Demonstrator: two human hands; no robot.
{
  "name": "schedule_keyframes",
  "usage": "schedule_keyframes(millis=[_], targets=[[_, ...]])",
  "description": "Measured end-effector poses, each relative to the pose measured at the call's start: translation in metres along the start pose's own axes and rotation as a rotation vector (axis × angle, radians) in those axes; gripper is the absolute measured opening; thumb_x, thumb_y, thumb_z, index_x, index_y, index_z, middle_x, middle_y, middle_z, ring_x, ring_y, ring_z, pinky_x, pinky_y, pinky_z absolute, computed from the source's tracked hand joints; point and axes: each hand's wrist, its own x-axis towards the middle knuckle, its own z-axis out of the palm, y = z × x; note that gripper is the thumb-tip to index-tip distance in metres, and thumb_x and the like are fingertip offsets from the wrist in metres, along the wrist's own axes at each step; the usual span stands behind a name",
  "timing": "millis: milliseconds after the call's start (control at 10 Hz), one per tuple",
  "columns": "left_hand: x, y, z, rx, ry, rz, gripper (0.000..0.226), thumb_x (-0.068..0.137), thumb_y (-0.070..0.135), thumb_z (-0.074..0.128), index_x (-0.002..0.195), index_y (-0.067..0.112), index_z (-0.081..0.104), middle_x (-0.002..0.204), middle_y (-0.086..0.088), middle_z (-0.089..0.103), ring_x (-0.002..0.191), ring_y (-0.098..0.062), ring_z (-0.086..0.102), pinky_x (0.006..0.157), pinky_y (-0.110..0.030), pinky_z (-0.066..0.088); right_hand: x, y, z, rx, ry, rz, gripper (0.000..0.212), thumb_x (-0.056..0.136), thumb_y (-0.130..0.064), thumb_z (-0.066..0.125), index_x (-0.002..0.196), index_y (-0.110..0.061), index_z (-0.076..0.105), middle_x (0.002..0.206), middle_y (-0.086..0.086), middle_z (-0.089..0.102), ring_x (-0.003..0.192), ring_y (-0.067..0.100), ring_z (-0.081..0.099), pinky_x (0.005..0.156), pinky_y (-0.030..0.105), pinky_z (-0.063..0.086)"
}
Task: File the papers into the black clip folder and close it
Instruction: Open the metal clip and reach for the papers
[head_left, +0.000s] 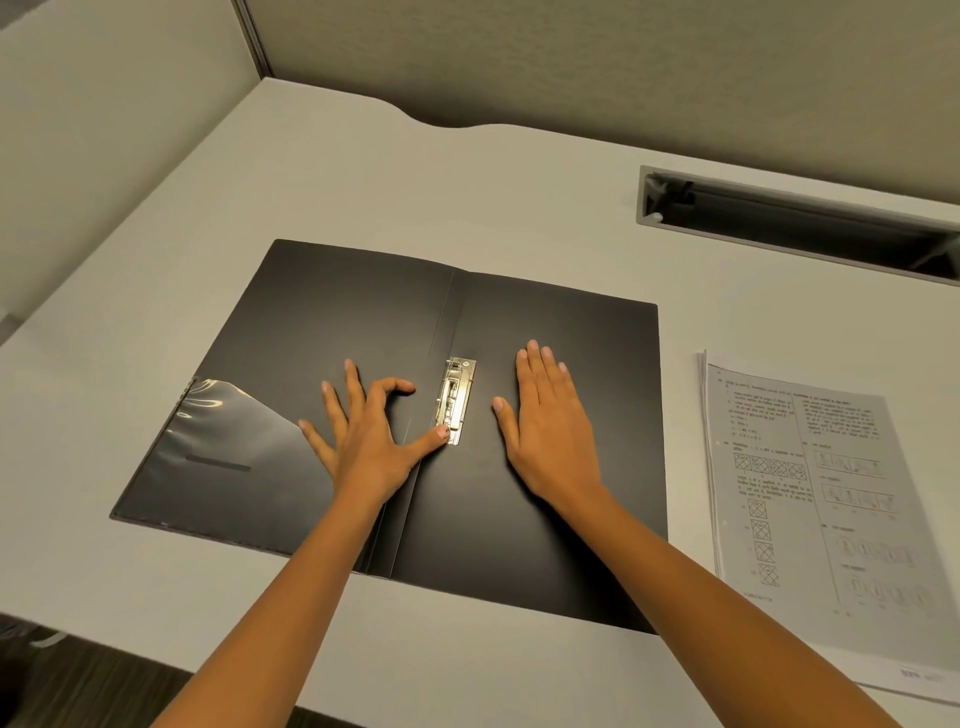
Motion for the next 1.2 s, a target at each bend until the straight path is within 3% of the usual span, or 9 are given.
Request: schedule_keyframes(millis=[1000, 1200], targets=[[-0.0014, -0.0001, 0.0023, 0.04, 0.04, 0.019, 0.065, 0.065, 0.07, 0.062, 0.12, 0.039, 0.043, 0.16, -0.001, -0.003, 0.145, -0.029, -0.01, 0.111, -0.055, -0.012, -0.0007, -0.0004, -0.0032, 0.02, -0.007, -0.007, 0.067, 0.097, -0.05, 0.019, 0.15, -0.011, 0.009, 0.16, 0.006, 0.009, 0.148, 0.016, 0.002, 0.119, 0.029, -0.001], [-0.0003, 0.0006, -0.0035, -0.043, -0.023, -0.004, 0.065, 0.063, 0.074, 0.057, 0.116, 0.039, 0.044, 0.16, 0.0, -0.005, 0.145, -0.027, -0.013, 0.11, -0.053, -0.017, -0.0008, -0.0005, -0.0034, 0.019, -0.007, -0.006, 0.067, 0.097, -0.051, 0.017, 0.15, -0.011, 0.009, 0.16, 0.006, 0.009, 0.148, 0.016, 0.003, 0.119, 0.03, -0.001]])
